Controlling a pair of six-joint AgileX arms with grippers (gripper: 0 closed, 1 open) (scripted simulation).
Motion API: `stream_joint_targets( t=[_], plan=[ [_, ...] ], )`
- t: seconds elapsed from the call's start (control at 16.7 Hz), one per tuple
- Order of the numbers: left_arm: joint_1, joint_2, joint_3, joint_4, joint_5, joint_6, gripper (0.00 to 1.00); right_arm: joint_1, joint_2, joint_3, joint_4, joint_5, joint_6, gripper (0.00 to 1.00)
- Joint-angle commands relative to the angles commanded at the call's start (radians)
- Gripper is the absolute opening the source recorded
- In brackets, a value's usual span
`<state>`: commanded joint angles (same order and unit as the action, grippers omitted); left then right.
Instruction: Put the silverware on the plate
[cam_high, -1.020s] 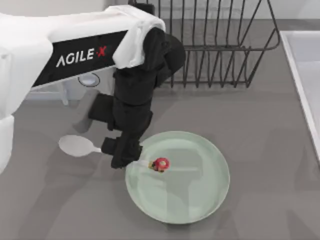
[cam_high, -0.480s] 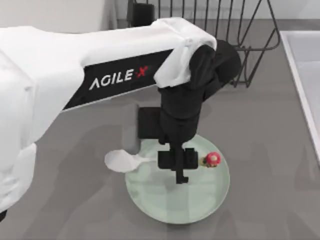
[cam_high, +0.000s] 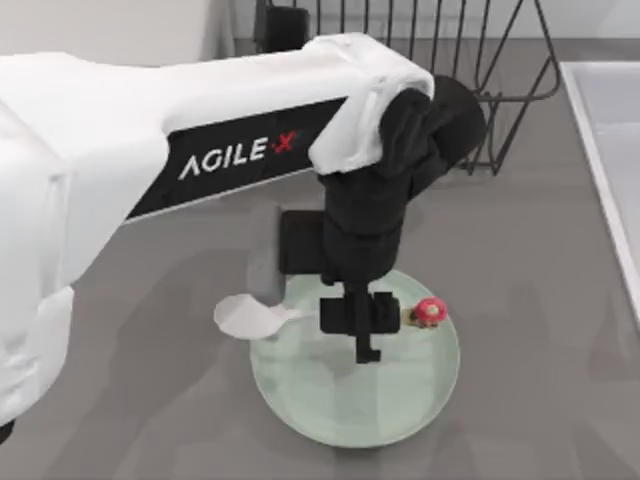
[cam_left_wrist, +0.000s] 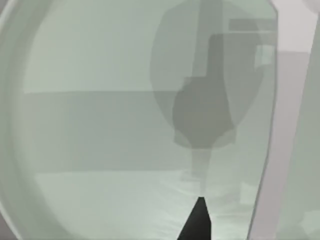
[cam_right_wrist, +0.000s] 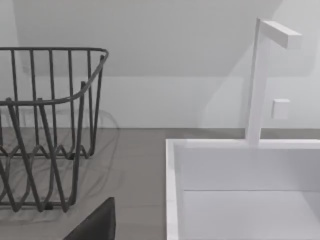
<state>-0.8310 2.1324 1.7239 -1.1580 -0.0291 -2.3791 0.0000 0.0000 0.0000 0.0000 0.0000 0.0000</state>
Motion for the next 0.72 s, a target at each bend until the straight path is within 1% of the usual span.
stream_joint_targets(
  t=[0.48, 0.72],
  plan=[
    [-0.011, -0.005, 0.047, 0.142, -0.060, -0.011, 0.00, 0.000, 0.000, 0.000, 0.000, 0.000, 0.000, 1.00],
    [-0.003, -0.019, 0.043, 0.201, -0.074, -0.006, 0.00, 0.000, 0.000, 0.000, 0.000, 0.000, 0.000, 1.00]
  ],
)
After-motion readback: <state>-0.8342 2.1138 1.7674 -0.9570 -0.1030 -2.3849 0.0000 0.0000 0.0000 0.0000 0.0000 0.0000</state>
